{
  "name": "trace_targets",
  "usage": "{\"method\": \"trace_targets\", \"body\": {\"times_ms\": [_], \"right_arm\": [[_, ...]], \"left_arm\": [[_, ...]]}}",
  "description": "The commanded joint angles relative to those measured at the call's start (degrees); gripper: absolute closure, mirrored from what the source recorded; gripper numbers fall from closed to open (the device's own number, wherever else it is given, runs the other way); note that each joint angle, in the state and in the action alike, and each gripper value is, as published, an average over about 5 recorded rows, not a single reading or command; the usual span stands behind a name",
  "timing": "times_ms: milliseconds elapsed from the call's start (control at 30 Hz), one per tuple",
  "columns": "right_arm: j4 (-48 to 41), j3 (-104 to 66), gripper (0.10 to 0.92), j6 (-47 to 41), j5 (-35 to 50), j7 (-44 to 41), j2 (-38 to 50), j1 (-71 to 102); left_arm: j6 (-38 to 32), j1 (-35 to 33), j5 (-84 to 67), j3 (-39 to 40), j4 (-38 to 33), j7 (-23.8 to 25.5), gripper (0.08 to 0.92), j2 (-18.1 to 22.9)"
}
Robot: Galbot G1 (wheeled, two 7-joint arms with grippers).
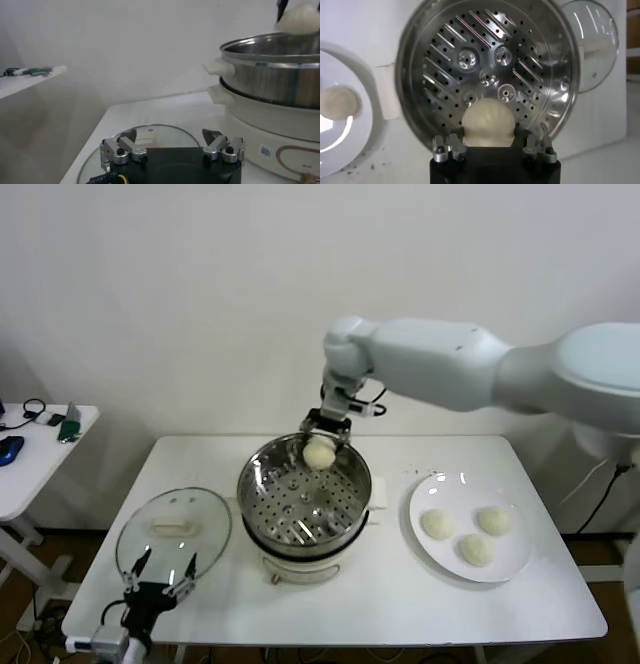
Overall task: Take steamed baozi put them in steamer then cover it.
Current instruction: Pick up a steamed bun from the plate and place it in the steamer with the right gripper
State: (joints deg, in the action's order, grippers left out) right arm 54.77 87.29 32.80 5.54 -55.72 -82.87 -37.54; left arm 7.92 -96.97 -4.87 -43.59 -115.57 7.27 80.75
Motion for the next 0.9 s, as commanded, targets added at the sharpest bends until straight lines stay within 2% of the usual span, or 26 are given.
{"method": "trace_targets", "body": {"times_ms": [33,400,700,900], "right_arm": [[-7.85,-0.04,0.354,2.08,-3.47,1.66,-5.65,6.02],[-12.73,-0.77,0.351,3.99,-5.88,3.4,-6.94,7.15],[-12.49,-0.03,0.345,5.46,-2.35,1.68,-6.73,5.79],[-9.98,0.6,0.242,5.64,2.13,1.52,-4.69,2.29]], "left_arm": [[-0.1,0.08,0.31,0.06,0.06,-0.02,0.177,-0.05],[-0.32,0.41,0.37,0.47,0.58,-0.03,0.177,0.03],[-0.43,0.37,0.28,0.49,0.59,-0.04,0.177,0.02],[-0.42,0.45,0.3,0.59,0.5,-0.03,0.177,0.1]]}}
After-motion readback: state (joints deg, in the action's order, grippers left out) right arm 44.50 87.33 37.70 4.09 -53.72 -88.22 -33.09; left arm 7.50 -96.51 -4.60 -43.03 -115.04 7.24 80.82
